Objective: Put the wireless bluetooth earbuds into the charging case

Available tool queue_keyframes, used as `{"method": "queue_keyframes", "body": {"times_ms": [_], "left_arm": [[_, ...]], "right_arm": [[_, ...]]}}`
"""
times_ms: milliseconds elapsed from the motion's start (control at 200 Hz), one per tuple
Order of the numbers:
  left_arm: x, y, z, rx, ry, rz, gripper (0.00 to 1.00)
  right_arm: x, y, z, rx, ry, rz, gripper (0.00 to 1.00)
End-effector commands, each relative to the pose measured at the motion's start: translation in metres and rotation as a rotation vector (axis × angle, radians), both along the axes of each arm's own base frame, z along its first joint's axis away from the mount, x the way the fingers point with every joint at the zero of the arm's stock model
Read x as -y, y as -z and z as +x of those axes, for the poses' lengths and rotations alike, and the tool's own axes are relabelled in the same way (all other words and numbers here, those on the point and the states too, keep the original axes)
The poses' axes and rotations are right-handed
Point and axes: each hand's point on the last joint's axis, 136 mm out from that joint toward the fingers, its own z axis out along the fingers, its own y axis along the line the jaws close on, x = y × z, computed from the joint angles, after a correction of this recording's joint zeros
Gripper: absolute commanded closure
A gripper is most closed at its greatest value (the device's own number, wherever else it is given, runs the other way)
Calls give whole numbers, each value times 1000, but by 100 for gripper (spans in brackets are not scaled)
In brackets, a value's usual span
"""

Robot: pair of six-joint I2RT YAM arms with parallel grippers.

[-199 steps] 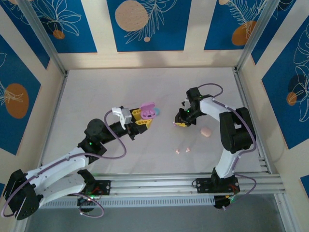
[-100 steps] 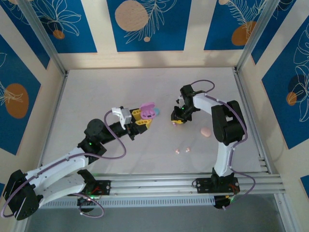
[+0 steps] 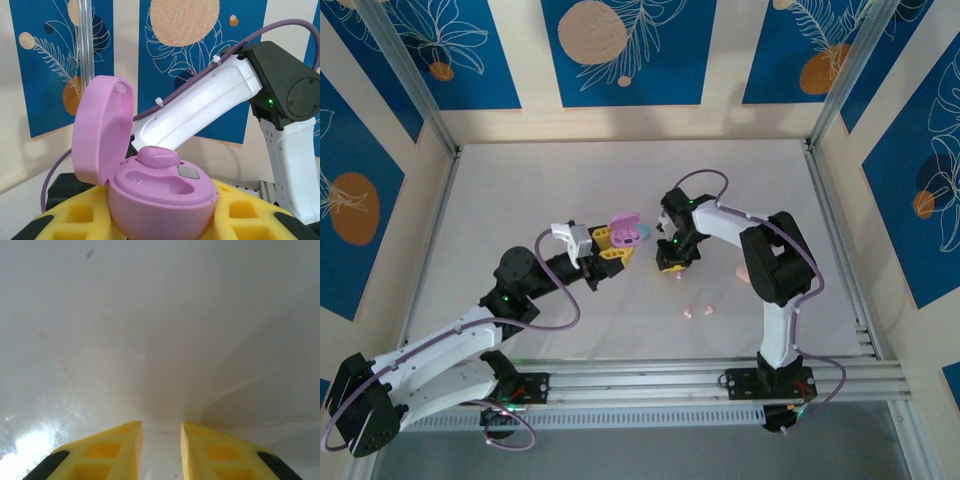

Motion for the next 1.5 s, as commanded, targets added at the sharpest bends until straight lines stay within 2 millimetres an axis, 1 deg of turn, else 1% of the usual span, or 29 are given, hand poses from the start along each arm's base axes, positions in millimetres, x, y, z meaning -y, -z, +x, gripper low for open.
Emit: {"method": "queue_keyframes", "body": {"times_ms": [0, 70, 115, 210, 300, 405, 490, 630, 705, 820, 950, 1130, 1291, 1496], "left_arm": [[-3, -7, -7, 34, 1, -17, 77], [-4, -7, -7, 34, 0, -18, 77], [-4, -7, -7, 35, -1, -16, 77], [-4, -9, -7, 38, 0, -20, 77], [-4, -9, -8, 38, 2, -22, 77], [-4, -8, -8, 39, 1, -23, 77], [-4, -8, -8, 39, 3, -24, 77], [-4, -7, -8, 36, 4, -23, 77], [-4, -9, -9, 37, 5, -25, 77], [-5, -9, -8, 38, -1, -23, 77], [-5, -9, -8, 39, -2, -24, 77], [-4, -7, -8, 36, 1, -21, 77], [-5, -7, -7, 34, -3, -20, 77], [-4, -6, -6, 31, -4, -18, 77]], "right_arm": [[1, -12, -14, 5, -62, -40, 72], [2, -22, -13, 41, -53, -39, 71], [6, -30, -9, 68, -28, -53, 71], [15, -46, -1, 112, 61, -56, 70], [27, -54, 2, 123, 168, -38, 66], [34, -49, -4, 75, 251, -1, 61], [31, -39, -11, 13, 267, 15, 59], [27, -21, -20, -48, 253, -42, 59], [26, -15, -20, -55, 248, -74, 59], [21, -11, -19, -55, 232, -90, 58], [19, -4, -21, -64, 213, -125, 58], [18, 0, -16, -50, 205, -152, 61], [19, 2, -12, -38, 184, -178, 68], [19, 2, -10, -30, 158, -189, 72]]}}
